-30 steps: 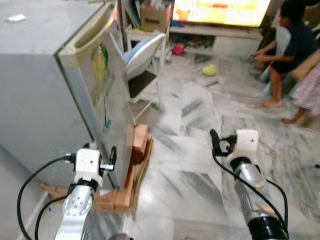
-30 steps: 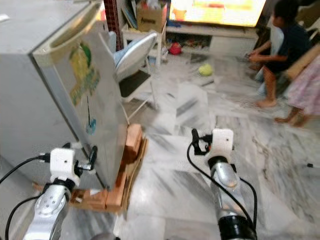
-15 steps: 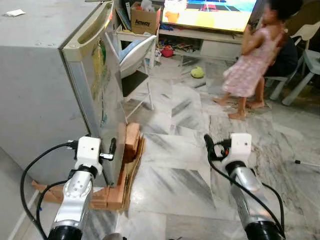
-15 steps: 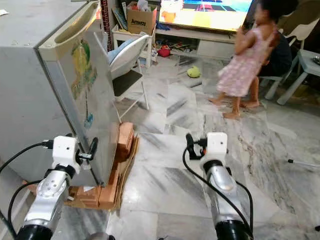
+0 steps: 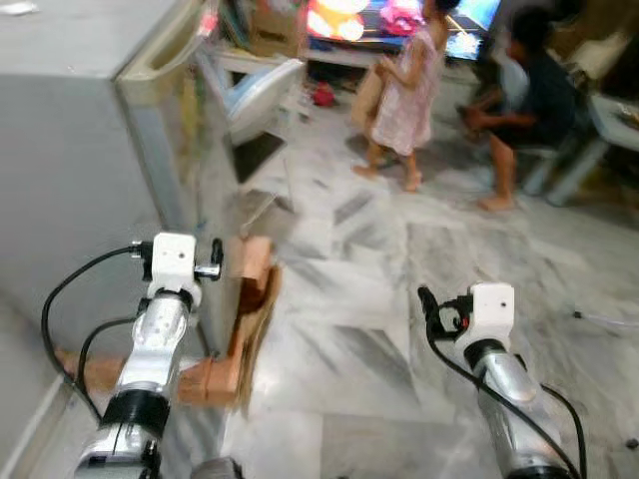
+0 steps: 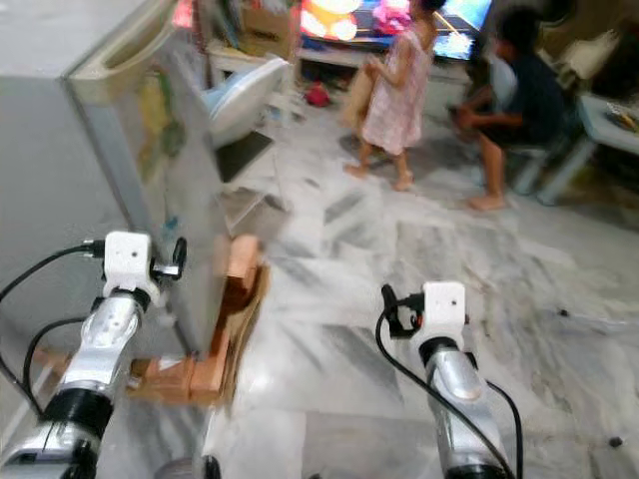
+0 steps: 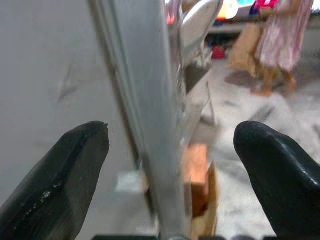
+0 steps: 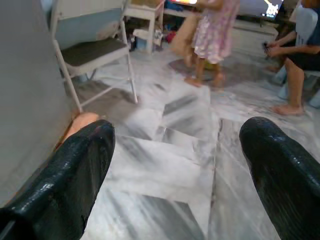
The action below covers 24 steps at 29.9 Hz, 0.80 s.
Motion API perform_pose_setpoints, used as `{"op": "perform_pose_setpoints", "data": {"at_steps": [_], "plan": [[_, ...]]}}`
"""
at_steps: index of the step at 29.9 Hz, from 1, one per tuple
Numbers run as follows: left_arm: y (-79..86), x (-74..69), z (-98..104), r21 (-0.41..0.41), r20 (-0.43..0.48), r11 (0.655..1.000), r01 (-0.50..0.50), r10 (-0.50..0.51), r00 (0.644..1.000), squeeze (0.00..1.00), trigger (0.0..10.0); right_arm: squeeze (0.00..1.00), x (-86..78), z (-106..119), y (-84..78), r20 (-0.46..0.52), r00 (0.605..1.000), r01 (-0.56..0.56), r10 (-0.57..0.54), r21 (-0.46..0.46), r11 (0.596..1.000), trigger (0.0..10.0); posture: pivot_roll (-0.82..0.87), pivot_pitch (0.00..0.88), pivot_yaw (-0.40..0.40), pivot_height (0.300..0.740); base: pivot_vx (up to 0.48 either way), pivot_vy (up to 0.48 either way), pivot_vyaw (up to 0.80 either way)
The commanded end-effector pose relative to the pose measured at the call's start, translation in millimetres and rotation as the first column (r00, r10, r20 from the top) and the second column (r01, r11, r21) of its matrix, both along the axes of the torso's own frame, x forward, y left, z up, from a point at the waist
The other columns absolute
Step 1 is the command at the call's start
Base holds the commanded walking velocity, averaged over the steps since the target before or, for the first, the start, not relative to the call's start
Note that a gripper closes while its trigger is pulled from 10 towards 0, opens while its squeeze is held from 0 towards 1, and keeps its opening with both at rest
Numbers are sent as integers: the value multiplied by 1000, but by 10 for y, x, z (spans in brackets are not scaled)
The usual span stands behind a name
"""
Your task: Restocking fridge
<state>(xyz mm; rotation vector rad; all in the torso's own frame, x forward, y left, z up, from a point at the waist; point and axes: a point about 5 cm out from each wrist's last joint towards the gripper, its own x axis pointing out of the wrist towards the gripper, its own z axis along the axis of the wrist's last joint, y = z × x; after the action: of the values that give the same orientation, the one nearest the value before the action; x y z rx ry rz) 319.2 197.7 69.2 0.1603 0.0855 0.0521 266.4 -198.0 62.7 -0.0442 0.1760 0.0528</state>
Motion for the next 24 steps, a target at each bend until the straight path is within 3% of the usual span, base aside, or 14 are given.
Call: {"op": "perform_pose_setpoints", "data": {"at_steps": [1, 4, 9, 12, 13, 14, 15, 16, 20, 24], "plan": [[-47, 104, 86, 1, 17, 1000, 12, -12, 1000, 0, 10000, 0, -3, 8, 8, -9, 1000, -8, 8, -5, 1000, 10000, -42, 43, -100, 740, 0, 0, 0], [-57, 164, 118, 3, 16, 1000, 8, -8, 1000, 0, 10000, 0, 6, 14, 20, -9, 1000, -10, 10, -5, 1000, 10000, -44, 38, -95, 740, 0, 0, 0], [-67, 126, 129, 3, 34, 999, 37, -37, 999, 0, 10000, 0, 2, 45, 9, 9, 1000, 3, -4, 7, 1000, 10000, -45, 33, -77, 740, 0, 0, 0], [-44, -141, 16, -2, 43, 996, 93, -93, 995, 0, 10000, 0, -40, 96, -39, 48, 998, 43, -45, 26, 999, 10000, -37, 37, -68, 740, 0, 0, 0], [-44, -141, 16, -2, 43, 996, 93, -93, 995, 0, 10000, 0, -40, 96, -39, 48, 998, 43, -45, 26, 999, 10000, -37, 37, -68, 740, 0, 0, 0], [-26, -236, -9, -11, 47, 996, 94, -93, 995, 0, 10000, 0, -49, 114, -44, 60, 997, 50, -52, 35, 998, 10000, -34, 38, -67, 740, 0, 0, 0], [32, -449, -13, -7, 80, 998, 68, -68, 995, 0, 10000, 0, -60, 192, -38, 101, 994, 47, -48, 13, 999, 10000, -22, 38, -66, 740, 0, 0, 0], [32, -449, -13, -7, 80, 998, 68, -68, 995, 0, 10000, 0, -60, 192, -38, 101, 994, 47, -48, 13, 999, 10000, -22, 38, -66, 740, 0, 0, 0], [122, -739, 37, 18, 136, 1000, -9, 7, 991, 0, 10000, 0, -134, 330, -29, 169, 985, 34, -24, -59, 998, 10000, 3, 33, -71, 740, 0, 0, 0], [127, -894, 32, 15, 129, 1000, -24, 22, 991, 0, 10000, 0, -207, 360, -44, 182, 983, 38, -23, -75, 996, 10000, 16, 31, -76, 740, 0, 0, 0]]}}
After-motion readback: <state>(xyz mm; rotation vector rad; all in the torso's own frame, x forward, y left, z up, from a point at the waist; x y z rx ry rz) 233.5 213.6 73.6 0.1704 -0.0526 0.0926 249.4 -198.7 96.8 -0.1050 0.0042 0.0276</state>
